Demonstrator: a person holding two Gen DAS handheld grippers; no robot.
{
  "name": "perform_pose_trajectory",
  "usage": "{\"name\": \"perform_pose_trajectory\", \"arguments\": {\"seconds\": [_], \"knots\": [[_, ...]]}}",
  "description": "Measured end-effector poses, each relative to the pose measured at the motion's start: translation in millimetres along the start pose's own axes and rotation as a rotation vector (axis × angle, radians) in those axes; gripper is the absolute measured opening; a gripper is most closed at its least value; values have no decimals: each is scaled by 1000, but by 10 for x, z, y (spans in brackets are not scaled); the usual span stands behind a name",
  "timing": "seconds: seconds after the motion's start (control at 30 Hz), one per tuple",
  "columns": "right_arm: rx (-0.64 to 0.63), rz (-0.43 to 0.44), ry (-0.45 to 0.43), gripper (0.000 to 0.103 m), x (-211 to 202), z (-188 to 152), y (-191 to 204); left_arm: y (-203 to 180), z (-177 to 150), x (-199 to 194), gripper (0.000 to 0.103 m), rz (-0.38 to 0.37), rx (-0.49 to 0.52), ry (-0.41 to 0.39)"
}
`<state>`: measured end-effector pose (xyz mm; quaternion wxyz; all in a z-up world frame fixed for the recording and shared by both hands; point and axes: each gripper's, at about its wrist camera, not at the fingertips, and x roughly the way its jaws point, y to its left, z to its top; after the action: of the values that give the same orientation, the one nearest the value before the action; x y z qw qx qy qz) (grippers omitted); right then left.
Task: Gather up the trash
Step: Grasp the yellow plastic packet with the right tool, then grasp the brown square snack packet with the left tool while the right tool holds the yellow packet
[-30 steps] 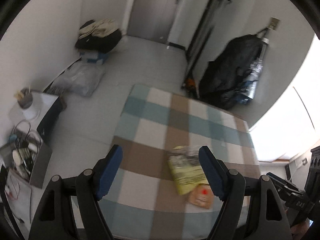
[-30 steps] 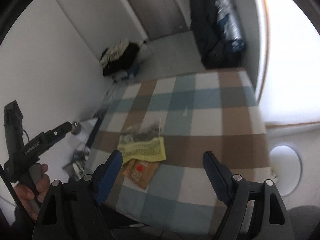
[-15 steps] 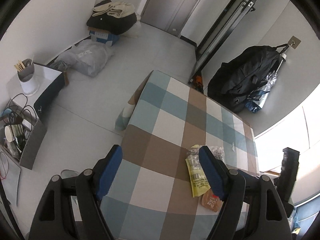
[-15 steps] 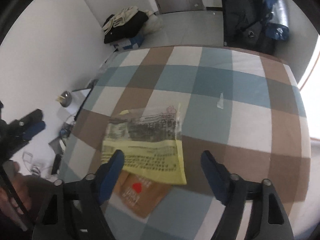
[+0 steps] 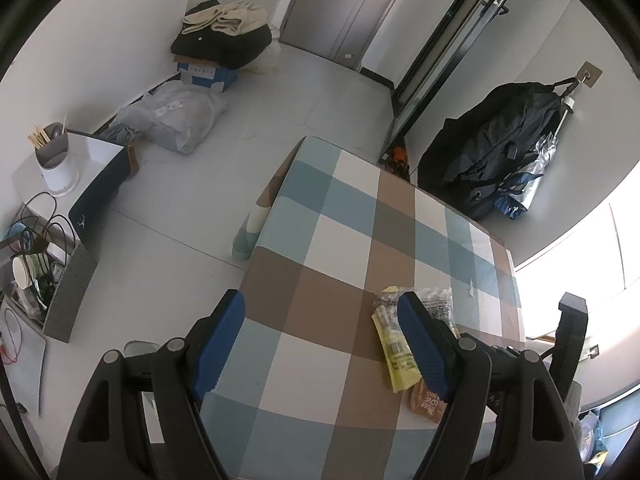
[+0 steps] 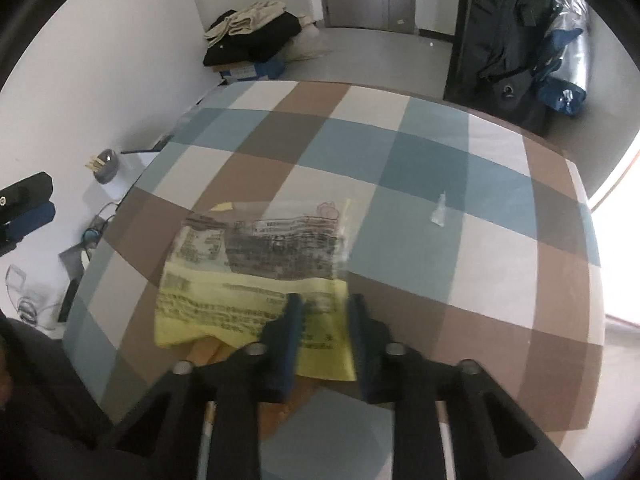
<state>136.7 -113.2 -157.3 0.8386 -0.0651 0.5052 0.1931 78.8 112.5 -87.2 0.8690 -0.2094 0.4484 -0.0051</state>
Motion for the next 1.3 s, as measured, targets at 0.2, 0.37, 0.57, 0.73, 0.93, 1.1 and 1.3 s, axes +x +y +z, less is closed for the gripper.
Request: {"name": "perform_pose_trajectory", "arguments": {"seconds": [0.2, 0.37, 0.57, 0.73, 0.93, 1.1, 1.3], "knots": [[86, 86, 11, 7, -23, 2, -138, 4, -8, 26, 76, 23, 3, 2], [165, 138, -31, 3, -183, -35, -288, 11, -37, 50, 76, 67, 16, -1], [312, 285, -106, 3, -473, -143, -598, -151, -113, 103, 76, 94, 86, 18], [331, 295, -179, 3, -822, -229, -782, -345, -210, 205, 76, 91, 160, 83], [377, 282, -258, 3, -1201, -350, -1050, -672, -348, 258, 76, 42, 256, 141], [402, 265, -305, 3, -1418, -453, -1251, -993, -529, 421, 76, -15, 361, 249], [403, 244, -317, 3, -1602, -631, -1453, -1284, -731, 611, 76, -45, 506, 325]]}}
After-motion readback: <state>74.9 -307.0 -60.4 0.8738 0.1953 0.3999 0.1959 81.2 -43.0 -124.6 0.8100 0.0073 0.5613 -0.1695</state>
